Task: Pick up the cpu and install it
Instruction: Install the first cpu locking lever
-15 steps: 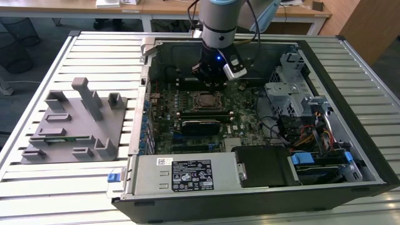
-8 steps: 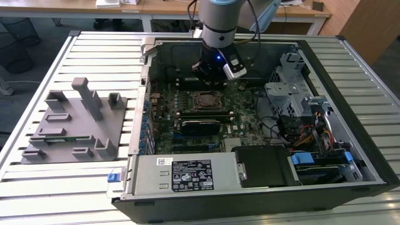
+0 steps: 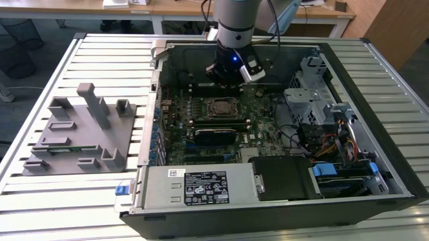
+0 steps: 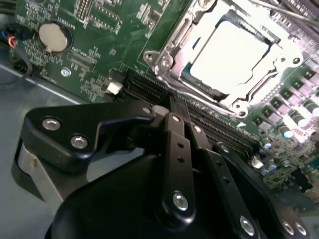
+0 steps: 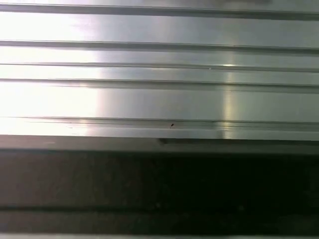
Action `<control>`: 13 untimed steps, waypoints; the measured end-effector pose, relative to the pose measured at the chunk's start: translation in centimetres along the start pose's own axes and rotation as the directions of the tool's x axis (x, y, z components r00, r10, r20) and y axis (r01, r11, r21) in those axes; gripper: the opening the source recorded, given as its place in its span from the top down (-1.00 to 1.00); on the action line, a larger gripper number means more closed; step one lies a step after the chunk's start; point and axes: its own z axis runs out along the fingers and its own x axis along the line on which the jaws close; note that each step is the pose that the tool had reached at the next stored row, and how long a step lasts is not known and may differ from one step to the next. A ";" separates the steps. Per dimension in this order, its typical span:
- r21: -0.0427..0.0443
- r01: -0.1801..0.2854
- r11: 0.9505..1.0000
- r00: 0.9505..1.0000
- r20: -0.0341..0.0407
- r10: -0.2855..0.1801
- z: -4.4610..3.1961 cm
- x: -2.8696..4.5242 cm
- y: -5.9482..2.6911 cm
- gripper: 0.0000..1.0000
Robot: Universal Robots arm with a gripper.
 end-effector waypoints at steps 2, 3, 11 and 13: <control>0.000 0.000 1.000 1.000 0.000 0.000 -0.03 0.01 -0.33 0.79; 0.000 0.000 1.000 1.000 0.000 0.000 -0.04 0.01 -0.48 0.79; 0.000 0.000 1.000 1.000 0.000 0.000 -0.08 0.01 -0.92 0.79; 0.000 0.000 1.000 1.000 0.000 0.000 -0.09 0.01 -1.02 0.79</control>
